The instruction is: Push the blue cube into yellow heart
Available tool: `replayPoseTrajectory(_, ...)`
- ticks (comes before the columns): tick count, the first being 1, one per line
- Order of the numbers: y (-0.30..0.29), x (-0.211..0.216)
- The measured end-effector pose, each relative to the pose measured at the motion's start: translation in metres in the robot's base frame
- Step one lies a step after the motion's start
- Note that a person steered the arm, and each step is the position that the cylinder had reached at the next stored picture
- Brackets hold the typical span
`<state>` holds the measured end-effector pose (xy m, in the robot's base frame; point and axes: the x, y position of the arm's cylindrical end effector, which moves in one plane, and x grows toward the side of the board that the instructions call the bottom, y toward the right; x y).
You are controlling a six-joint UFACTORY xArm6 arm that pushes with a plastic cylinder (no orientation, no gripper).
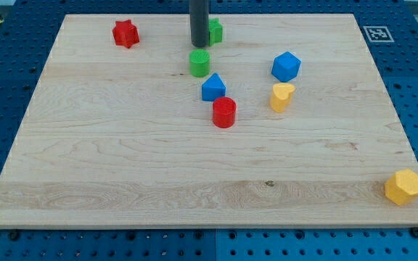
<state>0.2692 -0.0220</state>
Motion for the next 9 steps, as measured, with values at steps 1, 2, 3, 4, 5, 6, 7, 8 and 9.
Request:
replayPoseTrajectory(1, 0.0, -0.001)
replayPoseTrajectory(2, 0.011, -0.004)
replayPoseTrajectory(3, 0.021, -0.002)
replayPoseTrajectory(4, 0.021, 0.009)
replayPoseTrajectory(5, 0.021, 0.023)
replayPoseTrajectory(6, 0.028, 0.024)
replayPoseTrajectory(7, 0.057, 0.026)
replayPoseTrajectory(8, 0.08, 0.036)
replayPoseTrajectory(9, 0.112, 0.036)
